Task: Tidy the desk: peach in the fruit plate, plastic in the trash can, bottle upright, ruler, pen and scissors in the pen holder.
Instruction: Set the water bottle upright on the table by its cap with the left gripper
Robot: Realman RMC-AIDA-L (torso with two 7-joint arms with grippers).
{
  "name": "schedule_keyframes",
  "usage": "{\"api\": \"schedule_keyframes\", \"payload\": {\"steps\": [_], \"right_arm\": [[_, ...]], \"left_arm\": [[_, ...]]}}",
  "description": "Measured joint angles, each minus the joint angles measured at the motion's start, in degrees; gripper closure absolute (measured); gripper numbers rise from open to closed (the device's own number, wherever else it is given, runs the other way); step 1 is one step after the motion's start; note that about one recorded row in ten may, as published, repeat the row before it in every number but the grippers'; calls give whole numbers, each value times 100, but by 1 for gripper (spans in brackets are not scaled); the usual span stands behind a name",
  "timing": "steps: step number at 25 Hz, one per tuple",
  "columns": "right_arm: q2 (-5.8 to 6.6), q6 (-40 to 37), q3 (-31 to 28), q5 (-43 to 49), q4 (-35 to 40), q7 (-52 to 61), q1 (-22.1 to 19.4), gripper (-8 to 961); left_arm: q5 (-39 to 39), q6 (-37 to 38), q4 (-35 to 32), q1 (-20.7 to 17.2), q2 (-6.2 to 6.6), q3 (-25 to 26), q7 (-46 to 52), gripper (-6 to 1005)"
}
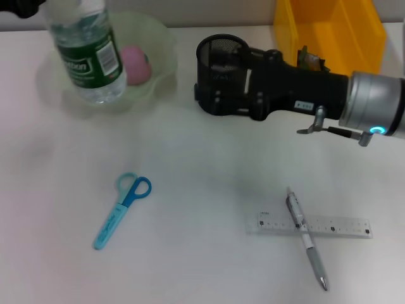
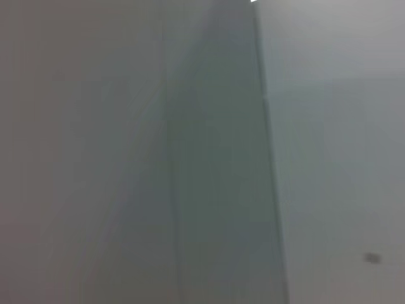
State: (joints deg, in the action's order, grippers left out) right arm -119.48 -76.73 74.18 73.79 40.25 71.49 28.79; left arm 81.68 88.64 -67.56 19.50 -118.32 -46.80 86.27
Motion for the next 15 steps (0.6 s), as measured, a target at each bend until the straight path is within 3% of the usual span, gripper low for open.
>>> {"api": "schedule_keyframes", "payload": {"steps": [15], "right_arm": [[1,-61,-100,-437,-17,-44,-135,177]], "left_arm": [[124,-614,471,-371,-12,40,-450,552]]}}
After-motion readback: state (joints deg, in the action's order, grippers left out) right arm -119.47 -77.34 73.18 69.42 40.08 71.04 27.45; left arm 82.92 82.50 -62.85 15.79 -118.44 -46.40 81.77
